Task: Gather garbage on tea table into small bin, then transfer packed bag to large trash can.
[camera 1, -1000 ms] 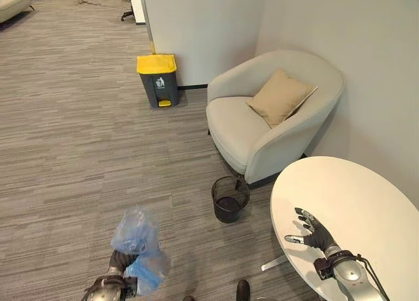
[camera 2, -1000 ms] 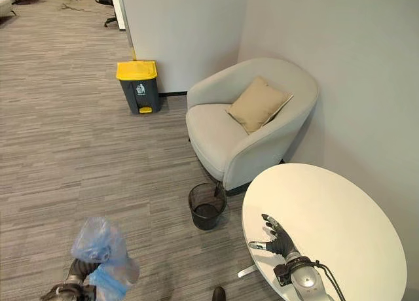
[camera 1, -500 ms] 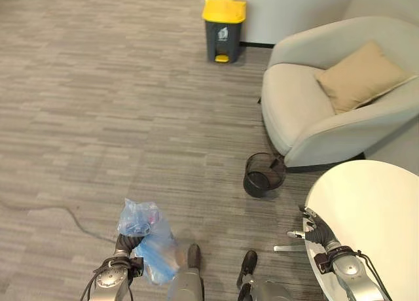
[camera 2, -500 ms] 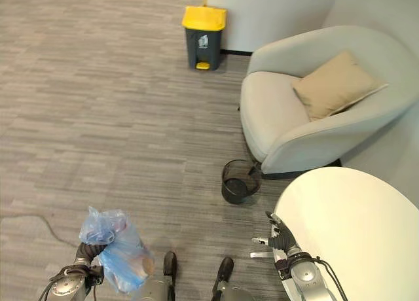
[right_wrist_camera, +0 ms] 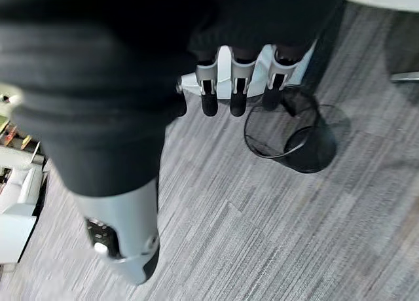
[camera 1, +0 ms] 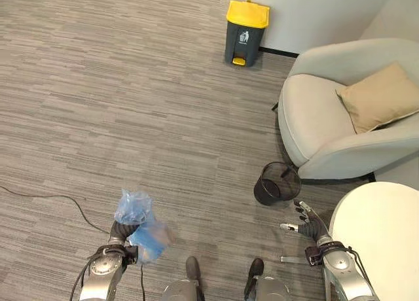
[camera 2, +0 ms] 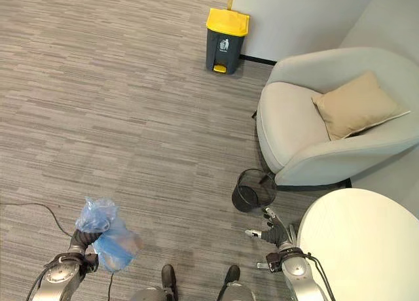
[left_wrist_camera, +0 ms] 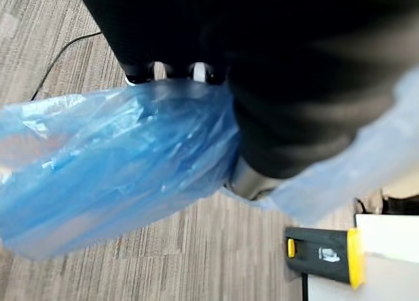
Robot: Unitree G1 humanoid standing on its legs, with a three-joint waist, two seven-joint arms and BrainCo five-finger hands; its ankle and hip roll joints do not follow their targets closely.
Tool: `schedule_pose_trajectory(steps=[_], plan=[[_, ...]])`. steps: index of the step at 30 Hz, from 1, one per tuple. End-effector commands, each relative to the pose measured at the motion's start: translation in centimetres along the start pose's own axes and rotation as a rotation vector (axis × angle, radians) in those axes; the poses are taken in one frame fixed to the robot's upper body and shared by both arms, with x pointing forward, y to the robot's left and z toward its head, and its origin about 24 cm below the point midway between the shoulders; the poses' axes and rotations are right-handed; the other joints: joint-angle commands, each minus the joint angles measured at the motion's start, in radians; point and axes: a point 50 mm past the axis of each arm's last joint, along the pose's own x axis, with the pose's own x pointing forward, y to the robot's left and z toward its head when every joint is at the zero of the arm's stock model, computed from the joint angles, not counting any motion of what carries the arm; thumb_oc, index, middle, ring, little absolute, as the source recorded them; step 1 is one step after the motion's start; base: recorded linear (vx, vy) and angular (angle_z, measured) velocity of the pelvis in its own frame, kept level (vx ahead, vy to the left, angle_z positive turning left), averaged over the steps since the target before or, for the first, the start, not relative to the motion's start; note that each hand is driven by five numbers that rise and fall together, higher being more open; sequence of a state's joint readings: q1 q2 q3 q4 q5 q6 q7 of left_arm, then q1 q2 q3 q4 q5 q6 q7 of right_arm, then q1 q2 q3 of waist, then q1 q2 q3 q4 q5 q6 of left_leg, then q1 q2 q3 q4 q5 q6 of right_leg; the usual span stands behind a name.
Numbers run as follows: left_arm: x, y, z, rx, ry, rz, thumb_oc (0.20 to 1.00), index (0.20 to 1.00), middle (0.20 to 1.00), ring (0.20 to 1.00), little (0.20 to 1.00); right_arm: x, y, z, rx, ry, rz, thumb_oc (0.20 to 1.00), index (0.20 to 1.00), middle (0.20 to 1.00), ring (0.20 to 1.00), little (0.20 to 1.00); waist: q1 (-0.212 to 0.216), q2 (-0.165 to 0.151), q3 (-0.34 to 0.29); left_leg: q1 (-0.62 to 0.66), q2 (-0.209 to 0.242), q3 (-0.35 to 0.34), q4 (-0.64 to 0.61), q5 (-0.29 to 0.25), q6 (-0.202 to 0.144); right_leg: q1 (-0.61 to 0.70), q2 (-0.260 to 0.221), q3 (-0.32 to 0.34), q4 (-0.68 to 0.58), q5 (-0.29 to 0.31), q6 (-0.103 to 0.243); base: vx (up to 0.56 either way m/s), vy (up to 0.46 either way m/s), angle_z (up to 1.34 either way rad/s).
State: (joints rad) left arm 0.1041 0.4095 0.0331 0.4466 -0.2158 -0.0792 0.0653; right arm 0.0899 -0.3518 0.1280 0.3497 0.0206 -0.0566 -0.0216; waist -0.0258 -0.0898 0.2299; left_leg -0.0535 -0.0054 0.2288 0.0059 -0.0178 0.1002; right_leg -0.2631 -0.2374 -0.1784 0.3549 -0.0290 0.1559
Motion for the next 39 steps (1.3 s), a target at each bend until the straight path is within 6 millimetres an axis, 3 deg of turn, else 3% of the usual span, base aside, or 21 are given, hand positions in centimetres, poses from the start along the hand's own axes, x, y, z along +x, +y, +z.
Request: schedule_pose_trajectory(steps=[1,3,8,11,13,15,18,20,22,23,24,25,27,29,33,39], plan=[[0.1,0.8,1.5,0.038,-0.092,0.013,0.200,0.200,0.200,0.200,0.200,0.6,-0.5,1.2,-0.002,-0.062,-0.020,1.000,1.000,1.000,1.000,1.000,-0.003,0.015,0.004,0.011,-0.005,-0.010,0.073,-0.124,-0.062,0.028,0.095,-0.016,-0.099,0.012,-0.026,0.29,0.037,0.19],[0.4,0.1,1.9,0.038,-0.102,-0.003,0.200,0.200,0.200,0.200,0.200,0.7,-0.8,1.6,-0.014,-0.073,-0.027,1.000,1.000,1.000,1.000,1.000,-0.022,0.018,0.021,0.086,-0.034,-0.049,0.059,-0.173,-0.061,-0.061,0.108,-0.059,-0.162,0.059,-0.017,0.42,0.021,0.09],[0.4,-0.6,1.7,0.030,-0.094,-0.019,0.200,0.200,0.200,0.200,0.200,0.5,-1.1,1.3,-0.024,-0.062,-0.031,1.000,1.000,1.000,1.000,1.000,-0.046,0.025,0.019,0.144,-0.048,-0.089,0.062,-0.212,-0.072,-0.085,0.108,-0.089,-0.221,0.082,-0.004,0.29,-0.041,0.39],[0.3,-1.0,1.5,0.038,-0.090,-0.035,0.200,0.200,0.200,0.200,0.200,0.0,-1.3,0.8,-0.025,-0.050,-0.036,1.000,1.000,1.000,1.000,1.000,-0.063,0.023,-0.001,0.171,-0.065,-0.124,0.078,-0.237,-0.082,-0.059,0.106,-0.063,-0.231,0.088,-0.015,0.34,-0.124,0.55],[0.1,-1.4,1.2,0.027,-0.085,-0.044,0.200,0.200,0.200,0.200,0.200,-0.2,-1.6,0.4,-0.031,-0.039,-0.043,1.000,1.000,1.000,1.000,1.000,-0.073,0.038,-0.019,0.188,-0.045,-0.126,0.106,-0.260,-0.108,-0.040,0.108,-0.062,-0.216,0.073,-0.029,0.35,-0.145,0.88],[0.0,-1.7,1.0,0.022,-0.077,-0.054,0.200,0.200,0.200,0.200,0.200,-0.5,-2.0,0.0,-0.033,-0.025,-0.058,1.000,1.000,1.000,1.000,1.000,-0.093,0.046,-0.039,0.189,-0.008,-0.110,0.156,-0.217,-0.152,-0.010,0.117,-0.075,-0.214,0.056,-0.048,0.33,-0.191,0.49],[-0.1,-1.9,0.8,0.010,-0.070,-0.065,0.200,0.200,0.200,0.200,0.200,-0.7,-2.6,-0.2,-0.037,-0.016,-0.077,1.000,1.000,1.000,1.000,1.000,-0.106,0.049,-0.045,0.139,0.048,-0.080,0.334,-0.131,-0.189,0.063,0.155,-0.074,-0.223,0.006,-0.083,0.31,-0.177,0.29],[0.2,-2.3,1.1,0.002,-0.075,-0.073,0.200,0.200,0.200,0.200,0.200,-0.5,-3.0,-0.3,-0.042,-0.011,-0.091,1.000,1.000,1.000,1.000,1.000,-0.103,0.035,-0.035,0.072,0.065,-0.057,0.364,-0.135,-0.166,0.100,0.157,-0.062,-0.241,-0.021,-0.094,0.21,-0.080,-0.13],[0.4,-2.4,1.6,0.009,-0.092,-0.077,0.200,0.200,0.200,0.200,0.200,-0.4,-3.4,-0.1,-0.043,-0.016,-0.108,1.000,1.000,1.000,1.000,1.000,-0.089,0.005,-0.027,-0.039,0.057,-0.065,0.311,-0.169,-0.145,0.134,0.146,-0.033,-0.264,-0.031,-0.086,0.28,-0.054,-0.37],[0.5,-2.4,1.7,0.014,-0.097,-0.076,0.200,0.200,0.200,0.200,0.200,-0.4,-3.5,0.0,-0.044,-0.018,-0.113,1.000,1.000,1.000,1.000,1.000,-0.084,0.001,-0.024,-0.070,0.061,-0.070,0.291,-0.148,-0.149,0.145,0.146,-0.025,-0.271,-0.034,-0.086,0.34,-0.036,-0.32],[0.6,-2.3,2.1,0.022,-0.110,-0.070,0.200,0.200,0.200,0.200,0.200,-0.3,-3.5,-0.1,-0.038,-0.013,-0.120,1.000,1.000,1.000,1.000,1.000,-0.066,-0.005,-0.013,-0.156,0.071,-0.088,0.260,-0.073,-0.165,0.176,0.150,-0.013,-0.288,-0.041,-0.087,0.19,-0.010,-0.28],[0.6,-2.2,2.1,0.022,-0.110,-0.070,0.200,0.200,0.200,0.200,0.200,-0.3,-3.5,-0.1,-0.038,-0.013,-0.120,1.000,1.000,1.000,1.000,1.000,-0.066,-0.006,-0.013,-0.157,0.071,-0.089,0.261,-0.072,-0.165,0.175,0.150,-0.013,-0.288,-0.041,-0.087,0.23,0.005,-0.13],[0.6,-2.2,2.3,0.020,-0.119,-0.064,0.200,0.200,0.200,0.200,0.200,-0.3,-3.1,-0.7,-0.012,0.011,-0.127,1.000,1.000,1.000,1.000,1.000,-0.031,0.001,-0.003,-0.231,0.073,-0.124,0.166,0.040,-0.188,0.232,0.172,0.020,-0.317,-0.063,-0.087,0.30,0.068,-0.31],[0.5,-2.2,2.2,0.021,-0.116,-0.065,0.200,0.200,0.200,0.200,0.200,-0.4,-3.1,-0.9,-0.012,0.019,-0.127,1.000,1.000,1.000,1.000,1.000,-0.024,0.005,-0.007,-0.245,0.068,-0.137,0.152,0.056,-0.190,0.243,0.173,0.029,-0.320,-0.068,-0.084,0.28,0.117,-0.53],[-0.2,-1.9,1.4,0.047,-0.099,-0.083,0.200,0.200,0.200,0.200,0.200,-0.3,-2.2,-1.0,-0.021,0.025,-0.090,1.000,1.000,1.000,1.000,1.000,-0.015,0.019,-0.036,-0.191,0.037,-0.136,0.142,0.008,-0.154,0.282,0.141,0.092,-0.277,-0.112,-0.059,0.47,0.285,-0.72],[0.1,-0.8,2.2,0.070,-0.120,-0.053,0.200,0.200,0.200,0.200,0.200,0.8,-1.0,0.4,-0.003,-0.017,-0.047,1.000,1.000,1.000,1.000,1.000,0.004,0.026,-0.020,-0.152,-0.014,-0.095,0.171,-0.077,-0.073,0.187,0.096,0.160,-0.050,-0.089,-0.033,0.26,0.234,-0.35]])
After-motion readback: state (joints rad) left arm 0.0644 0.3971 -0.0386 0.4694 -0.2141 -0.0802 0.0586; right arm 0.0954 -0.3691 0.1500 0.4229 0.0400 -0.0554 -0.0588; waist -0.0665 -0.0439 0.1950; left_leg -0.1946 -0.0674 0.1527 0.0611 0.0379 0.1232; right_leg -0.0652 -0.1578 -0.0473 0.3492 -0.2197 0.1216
